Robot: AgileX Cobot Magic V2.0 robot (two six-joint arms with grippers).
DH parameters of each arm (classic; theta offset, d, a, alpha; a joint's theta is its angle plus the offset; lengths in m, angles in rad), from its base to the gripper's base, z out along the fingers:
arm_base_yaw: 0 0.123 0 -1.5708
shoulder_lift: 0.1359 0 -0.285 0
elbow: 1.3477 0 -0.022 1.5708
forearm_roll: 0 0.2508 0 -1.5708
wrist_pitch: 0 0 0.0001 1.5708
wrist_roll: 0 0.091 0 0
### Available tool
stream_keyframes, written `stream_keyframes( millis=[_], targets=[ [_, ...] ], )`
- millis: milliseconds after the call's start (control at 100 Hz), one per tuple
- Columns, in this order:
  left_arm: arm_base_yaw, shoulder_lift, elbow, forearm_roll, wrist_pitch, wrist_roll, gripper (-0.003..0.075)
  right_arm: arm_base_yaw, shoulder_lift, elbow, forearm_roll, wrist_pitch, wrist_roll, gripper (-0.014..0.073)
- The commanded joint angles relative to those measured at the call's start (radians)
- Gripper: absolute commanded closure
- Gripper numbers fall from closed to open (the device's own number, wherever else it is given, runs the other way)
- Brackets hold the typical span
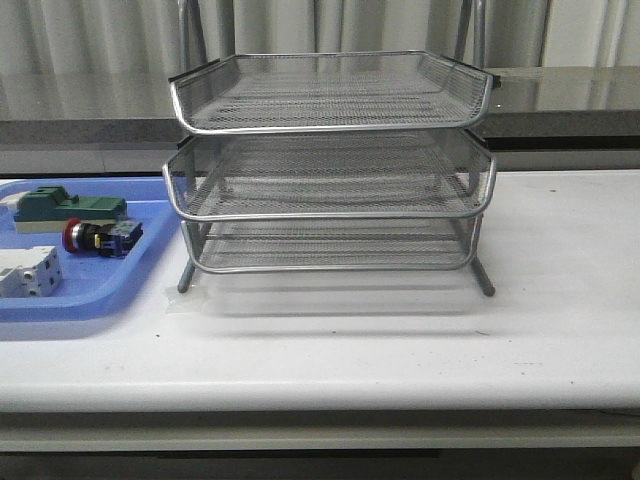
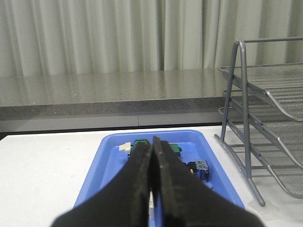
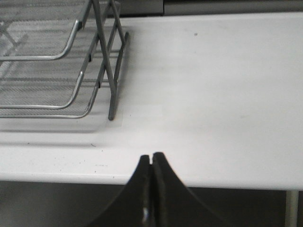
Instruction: Place button on rack with both arms
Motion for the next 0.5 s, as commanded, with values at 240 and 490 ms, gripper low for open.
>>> stream_keyframes(
  millis=[240, 490],
  targets=[
    [-0.001, -0.030, 0.033, 0.000, -0.074, -0.007, 0.0741, -0.004, 0.213, -0.066, 0.106, -0.092, 0.002, 0.0660],
    [-0.001, -0.030, 0.033, 0.000, -0.074, -0.007, 0.0741, -0.004, 0.292, -0.066, 0.266, -0.107, 0.002, 0.0601]
  ],
)
